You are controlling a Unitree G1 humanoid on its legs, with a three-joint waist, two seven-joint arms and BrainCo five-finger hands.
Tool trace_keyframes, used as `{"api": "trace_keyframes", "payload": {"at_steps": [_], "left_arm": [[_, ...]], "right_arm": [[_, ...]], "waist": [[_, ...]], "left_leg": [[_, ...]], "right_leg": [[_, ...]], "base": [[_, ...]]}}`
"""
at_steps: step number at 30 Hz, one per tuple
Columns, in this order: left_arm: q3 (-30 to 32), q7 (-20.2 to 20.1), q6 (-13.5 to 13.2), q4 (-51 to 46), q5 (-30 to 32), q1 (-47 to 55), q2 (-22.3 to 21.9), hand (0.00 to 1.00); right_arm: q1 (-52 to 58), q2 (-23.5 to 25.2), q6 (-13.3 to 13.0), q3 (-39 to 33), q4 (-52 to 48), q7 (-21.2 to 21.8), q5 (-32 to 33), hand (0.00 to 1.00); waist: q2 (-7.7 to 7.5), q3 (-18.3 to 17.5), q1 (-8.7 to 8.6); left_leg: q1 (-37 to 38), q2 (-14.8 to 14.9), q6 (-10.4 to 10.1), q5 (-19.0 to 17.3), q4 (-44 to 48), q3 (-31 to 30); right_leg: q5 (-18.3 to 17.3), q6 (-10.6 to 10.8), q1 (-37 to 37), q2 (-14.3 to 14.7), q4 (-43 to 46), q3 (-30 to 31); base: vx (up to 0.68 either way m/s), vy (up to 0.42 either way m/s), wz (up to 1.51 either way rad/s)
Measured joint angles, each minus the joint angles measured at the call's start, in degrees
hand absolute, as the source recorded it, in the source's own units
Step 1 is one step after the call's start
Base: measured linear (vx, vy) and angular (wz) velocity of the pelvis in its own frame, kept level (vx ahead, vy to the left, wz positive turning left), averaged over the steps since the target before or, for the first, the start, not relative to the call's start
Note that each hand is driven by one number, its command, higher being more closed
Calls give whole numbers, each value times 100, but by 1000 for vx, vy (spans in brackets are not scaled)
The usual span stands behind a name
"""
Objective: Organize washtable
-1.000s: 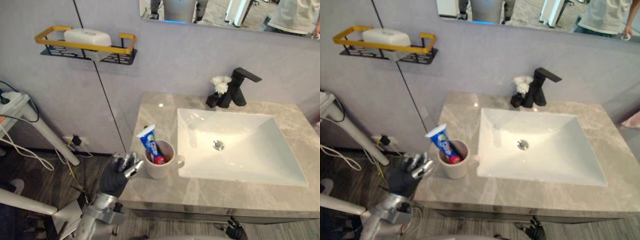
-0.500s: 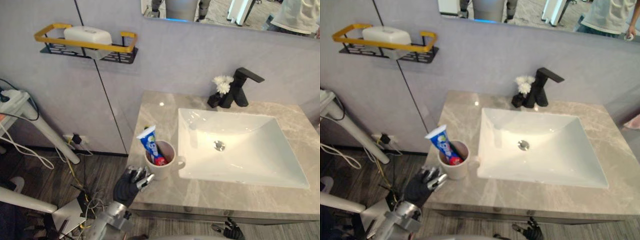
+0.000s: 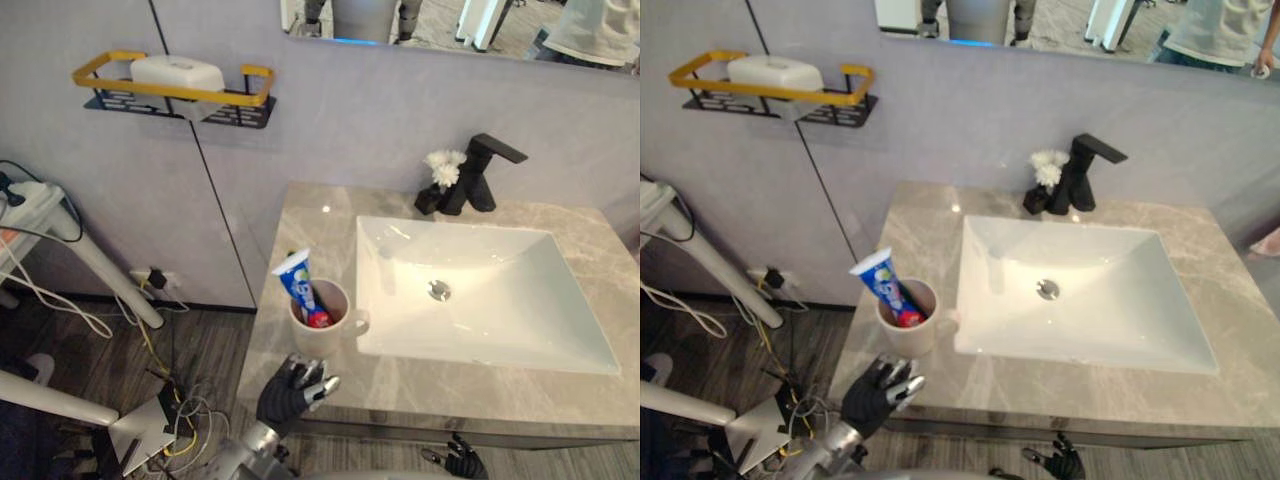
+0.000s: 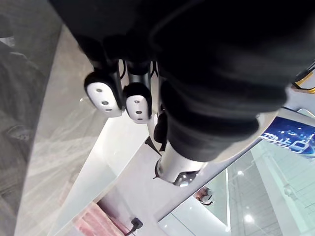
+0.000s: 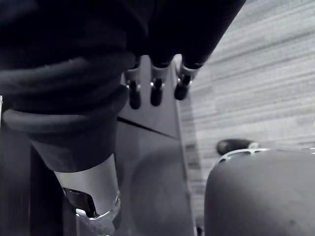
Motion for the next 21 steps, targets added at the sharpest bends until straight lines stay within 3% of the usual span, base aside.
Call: {"api": "trace_keyframes", "payload": {"at_steps": [9, 21], "left_arm": [[-172, 88, 8, 59, 97, -261, 65, 100], [8, 586, 0, 174, 507, -494, -449, 100]], "right_arm": [[-65, -12, -1, -1, 98, -31, 0, 0], [-65, 9, 5, -8, 149, -94, 2, 0]], "waist": [[95, -101, -11], [78, -177, 4]], "left_leg": [[-3, 7, -24, 29, -15, -54], [-118, 27, -34, 29, -15, 16]], "right_leg": [[58, -7, 15, 14, -122, -120], [69, -7, -71, 31, -113, -9]], "base": [[2, -1, 2], [-13, 2, -2]]}}
